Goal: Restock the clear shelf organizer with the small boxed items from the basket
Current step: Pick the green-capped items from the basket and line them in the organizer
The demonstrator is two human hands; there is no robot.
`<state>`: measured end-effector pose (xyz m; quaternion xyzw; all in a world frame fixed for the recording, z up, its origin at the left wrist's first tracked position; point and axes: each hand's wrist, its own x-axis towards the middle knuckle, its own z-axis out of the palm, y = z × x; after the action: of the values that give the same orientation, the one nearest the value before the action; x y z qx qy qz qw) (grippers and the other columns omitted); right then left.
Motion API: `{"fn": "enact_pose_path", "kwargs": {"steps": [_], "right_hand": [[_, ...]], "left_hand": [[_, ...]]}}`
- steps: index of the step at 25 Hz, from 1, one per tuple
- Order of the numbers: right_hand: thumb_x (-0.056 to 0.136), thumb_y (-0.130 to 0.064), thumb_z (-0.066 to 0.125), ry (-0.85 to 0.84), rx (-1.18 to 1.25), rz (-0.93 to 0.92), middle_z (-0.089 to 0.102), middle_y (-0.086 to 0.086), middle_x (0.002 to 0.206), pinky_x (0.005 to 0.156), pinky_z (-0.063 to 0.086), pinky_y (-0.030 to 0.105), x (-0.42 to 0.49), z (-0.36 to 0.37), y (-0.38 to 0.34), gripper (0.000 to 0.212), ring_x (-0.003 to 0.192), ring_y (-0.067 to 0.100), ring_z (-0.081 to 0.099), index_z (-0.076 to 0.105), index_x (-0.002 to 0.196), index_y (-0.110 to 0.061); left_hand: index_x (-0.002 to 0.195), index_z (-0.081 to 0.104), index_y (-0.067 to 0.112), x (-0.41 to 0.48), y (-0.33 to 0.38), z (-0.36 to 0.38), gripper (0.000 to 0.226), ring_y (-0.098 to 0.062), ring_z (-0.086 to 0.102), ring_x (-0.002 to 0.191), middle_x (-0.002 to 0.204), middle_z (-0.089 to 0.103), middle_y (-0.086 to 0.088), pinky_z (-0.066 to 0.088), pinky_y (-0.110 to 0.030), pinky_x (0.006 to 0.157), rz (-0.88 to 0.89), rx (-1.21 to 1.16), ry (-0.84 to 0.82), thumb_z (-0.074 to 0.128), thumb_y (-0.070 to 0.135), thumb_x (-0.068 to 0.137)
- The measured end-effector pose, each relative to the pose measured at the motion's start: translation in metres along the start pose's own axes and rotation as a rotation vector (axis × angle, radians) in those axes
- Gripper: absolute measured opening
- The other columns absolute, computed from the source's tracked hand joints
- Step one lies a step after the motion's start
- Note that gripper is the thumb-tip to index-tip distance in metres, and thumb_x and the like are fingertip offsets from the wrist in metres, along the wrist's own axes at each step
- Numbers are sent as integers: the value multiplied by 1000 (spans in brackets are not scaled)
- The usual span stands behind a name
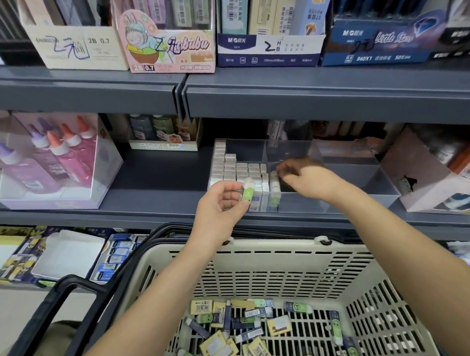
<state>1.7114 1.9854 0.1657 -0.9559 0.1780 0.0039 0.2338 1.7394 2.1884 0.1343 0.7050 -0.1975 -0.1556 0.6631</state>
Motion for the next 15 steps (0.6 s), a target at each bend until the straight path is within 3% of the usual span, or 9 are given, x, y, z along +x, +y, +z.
{"fn": "enact_pose_path", "kwargs": {"steps": [3,5,8,12,15], "right_hand": [[92,-30,49,218,124,-113,70,1,96,77,48,27,-21,-4,-15,22,86,17,62,66,101,-20],[89,-31,54,164,282,-219,71,-4,81,74,51,28,-36,-3,-28,19,76,11,64,70,92,-21],[89,-20,57,53,372,-276,68,-8,76,75,54,25,-47,0,-34,11,69,4,65,68,90,-22],[90,-16,55,245,506,-145,70,-4,80,81,55,38,-39,-19,-16,19,73,9,68,64,81,-30],[91,-12,54,375,559,-44,69,6,85,81,54,38,-25,-30,-3,11,70,10,66,62,88,-18]], "left_hand": [[93,59,26,1,-1,0,29,-8,58,82,91,62,2,53,-23,80,18,6,-14,67,1,81],[92,60,27,2,2,2,29,-7,58,80,89,62,5,53,-26,81,33,16,-58,67,1,81],[91,61,28,2,6,5,26,-6,60,80,88,64,7,54,-28,80,48,23,-99,68,5,82],[92,58,37,8,5,-13,23,-6,58,90,100,62,5,48,-22,80,204,219,168,66,17,83],[107,53,31,19,-5,-27,28,-5,49,100,115,52,6,41,-20,82,152,323,265,66,22,84]]}}
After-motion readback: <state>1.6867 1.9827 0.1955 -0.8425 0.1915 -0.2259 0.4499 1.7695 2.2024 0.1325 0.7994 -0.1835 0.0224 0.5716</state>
